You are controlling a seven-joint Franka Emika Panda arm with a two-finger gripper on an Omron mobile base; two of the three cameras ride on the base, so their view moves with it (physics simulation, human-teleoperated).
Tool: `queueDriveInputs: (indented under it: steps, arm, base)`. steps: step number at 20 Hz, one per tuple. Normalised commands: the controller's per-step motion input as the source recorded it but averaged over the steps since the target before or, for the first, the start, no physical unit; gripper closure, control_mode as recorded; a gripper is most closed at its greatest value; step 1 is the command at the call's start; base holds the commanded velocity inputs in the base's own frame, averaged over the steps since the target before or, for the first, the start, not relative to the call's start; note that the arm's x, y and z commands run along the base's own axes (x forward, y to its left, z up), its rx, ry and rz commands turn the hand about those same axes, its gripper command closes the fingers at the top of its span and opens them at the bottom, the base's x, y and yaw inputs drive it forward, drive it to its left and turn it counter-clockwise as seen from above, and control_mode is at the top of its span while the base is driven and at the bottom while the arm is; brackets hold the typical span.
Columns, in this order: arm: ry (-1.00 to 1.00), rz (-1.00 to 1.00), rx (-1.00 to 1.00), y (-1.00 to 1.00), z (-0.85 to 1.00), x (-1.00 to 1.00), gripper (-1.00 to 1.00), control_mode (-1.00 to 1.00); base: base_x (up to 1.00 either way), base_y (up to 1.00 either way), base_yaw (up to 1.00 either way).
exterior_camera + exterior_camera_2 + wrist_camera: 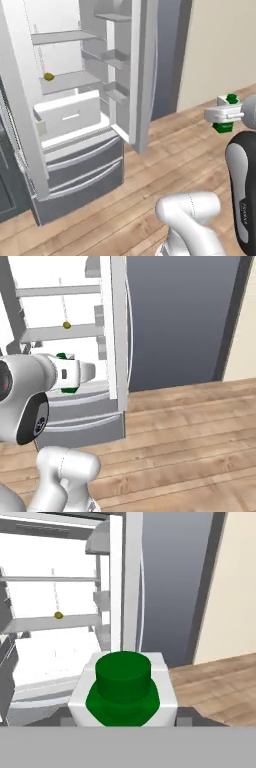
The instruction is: Take out the milk from the fridge and place it on the tray on the counter. Then take the sugar cube near the tray and place it in the tray.
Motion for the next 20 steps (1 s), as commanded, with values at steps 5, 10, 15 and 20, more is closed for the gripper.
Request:
queueDriveInputs:
  steps: [5, 10, 15, 20]
  arm:
    - [0.00, 0.00, 0.00, 0.00, 0.00, 0.00, 1.00, 1.00]
    - [0.00, 0.00, 0.00, 0.00, 0.00, 0.00, 1.00, 1.00]
    - [0.00, 0.00, 0.00, 0.00, 0.00, 0.00, 1.00, 1.00]
    - [0.00, 0.00, 0.00, 0.00, 0.00, 0.00, 1.00, 1.00]
  base:
    - [0.00, 0.00, -1.00]
    - [0.00, 0.00, -1.00]
    - [0.00, 0.00, -1.00]
    - [0.00, 0.00, -1.00]
